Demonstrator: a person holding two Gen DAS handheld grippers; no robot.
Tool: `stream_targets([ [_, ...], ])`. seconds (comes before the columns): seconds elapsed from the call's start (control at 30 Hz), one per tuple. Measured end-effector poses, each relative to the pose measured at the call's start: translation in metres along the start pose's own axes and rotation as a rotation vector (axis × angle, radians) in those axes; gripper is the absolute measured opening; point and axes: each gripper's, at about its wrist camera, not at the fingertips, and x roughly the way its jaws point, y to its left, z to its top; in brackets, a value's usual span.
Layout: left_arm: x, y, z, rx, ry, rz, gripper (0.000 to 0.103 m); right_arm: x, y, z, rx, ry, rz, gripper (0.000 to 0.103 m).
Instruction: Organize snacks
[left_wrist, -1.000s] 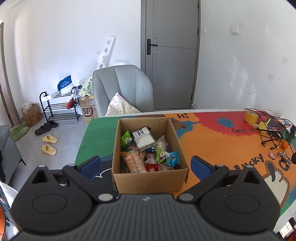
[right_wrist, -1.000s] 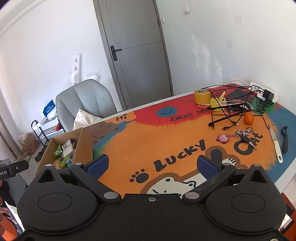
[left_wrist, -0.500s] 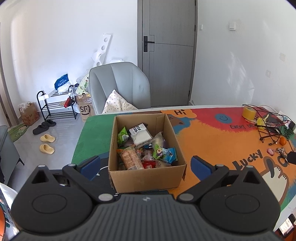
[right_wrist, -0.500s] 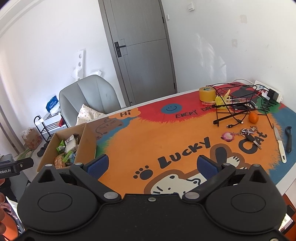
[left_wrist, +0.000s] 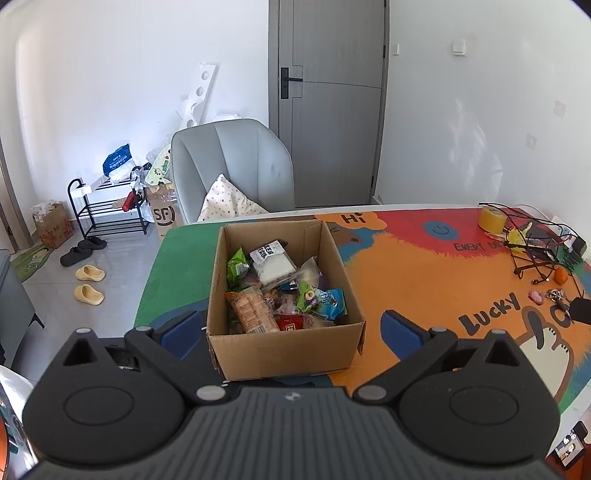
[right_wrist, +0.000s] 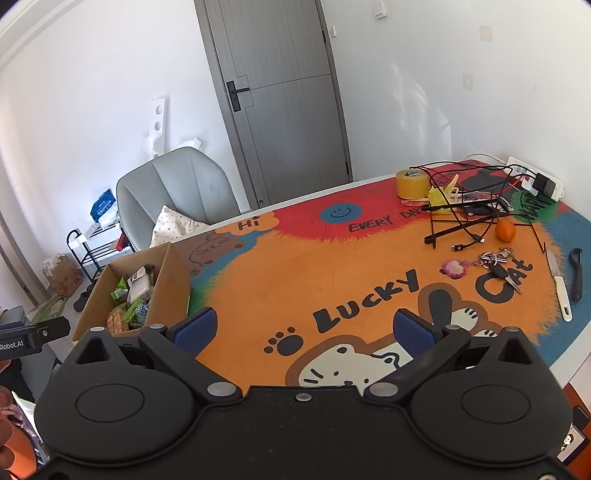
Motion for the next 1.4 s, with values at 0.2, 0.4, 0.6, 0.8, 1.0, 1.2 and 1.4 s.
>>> stream_targets([
  [0.2, 0.0009, 0.0005, -0.0007, 0.000, 0.005, -0.007, 0.103, 0.0001, 0.0007, -0.0003, -0.002, 0.002, 0.001, 0.103],
  [0.4, 0.0026, 0.0022, -0.0003, -0.007, 0.010, -0.005, 0.103, 0.0010, 0.0014, -0.0001, -0.003, 0.003, 0.000, 0.103],
  [0.6, 0.0047, 0.0018, -0.0013, -0.005, 0.017, -0.009, 0.103, 0.0026, 0.0010, -0.0007, -0.004, 0.010, -0.003, 0.103],
  [0.8, 0.0069, 0.0020, -0.0009, -0.008, 0.023, -0.014, 0.103, 0.0025, 0.0010, -0.0007, -0.005, 0.007, -0.005, 0.103],
  [1.0, 0.0078, 0.0020, -0.0014, -0.005, 0.024, -0.019, 0.103, 0.0034, 0.0018, -0.0015, -0.016, 0.013, -0.007, 0.103],
  [1.2, 0.0081, 0.0011, -0.0031, -0.004, 0.023, -0.024, 0.103, 0.0058, 0.0031, -0.0021, -0.023, 0.020, -0.013, 0.103],
  [1.4, 0.0098, 0.0012, -0.0037, -0.005, 0.028, -0.024, 0.103, 0.0074, 0.0057, -0.0036, -0.040, 0.026, -0.014, 0.103],
])
